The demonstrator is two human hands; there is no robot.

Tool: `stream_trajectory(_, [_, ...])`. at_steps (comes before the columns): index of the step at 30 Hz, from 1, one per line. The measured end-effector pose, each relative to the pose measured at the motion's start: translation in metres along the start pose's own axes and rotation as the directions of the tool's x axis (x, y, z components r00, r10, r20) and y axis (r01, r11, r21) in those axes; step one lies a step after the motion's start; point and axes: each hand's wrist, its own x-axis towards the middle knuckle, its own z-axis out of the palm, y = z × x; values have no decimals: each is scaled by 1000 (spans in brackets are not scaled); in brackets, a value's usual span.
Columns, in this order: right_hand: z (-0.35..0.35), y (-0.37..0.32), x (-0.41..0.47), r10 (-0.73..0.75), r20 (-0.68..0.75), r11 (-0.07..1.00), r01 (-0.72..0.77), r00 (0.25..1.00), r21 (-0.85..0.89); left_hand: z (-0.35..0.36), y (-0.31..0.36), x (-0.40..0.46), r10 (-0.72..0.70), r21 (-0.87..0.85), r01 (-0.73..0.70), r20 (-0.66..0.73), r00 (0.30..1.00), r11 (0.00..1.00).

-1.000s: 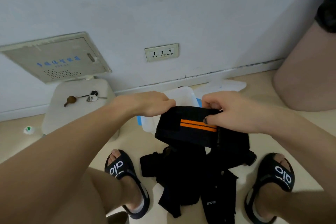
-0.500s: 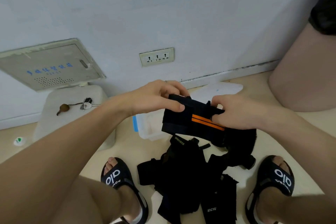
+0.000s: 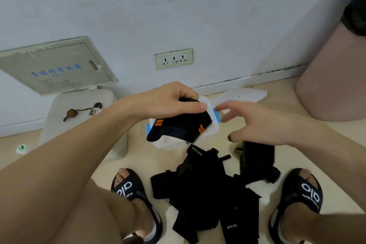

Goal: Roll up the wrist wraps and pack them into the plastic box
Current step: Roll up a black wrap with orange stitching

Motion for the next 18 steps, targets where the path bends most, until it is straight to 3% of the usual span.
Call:
stream_trajectory(4, [0, -15, -5, -131, -44, 951, 138, 990, 277, 14, 4, 5, 11, 17, -13, 75, 997, 1000])
stream_trajectory(6, [5, -21, -6, -150, -32, 935, 152, 988, 321, 18, 7, 7, 26, 25, -28, 106, 994, 999])
stream_trajectory(10, [13, -23, -1, -149, -79, 951, 165, 986, 262, 23, 7, 6, 60, -10, -59, 177, 982, 998])
stream_trajectory(13, [16, -19, 1, -136, -14, 957, 135, 991, 256, 28, 1, 8, 39, -1, -39, 208, 977, 999])
stream_trajectory(18, [26, -13, 4, -61, 45, 996, 58, 997, 71, 31, -22, 18, -116, 242, 64, 207, 971, 968])
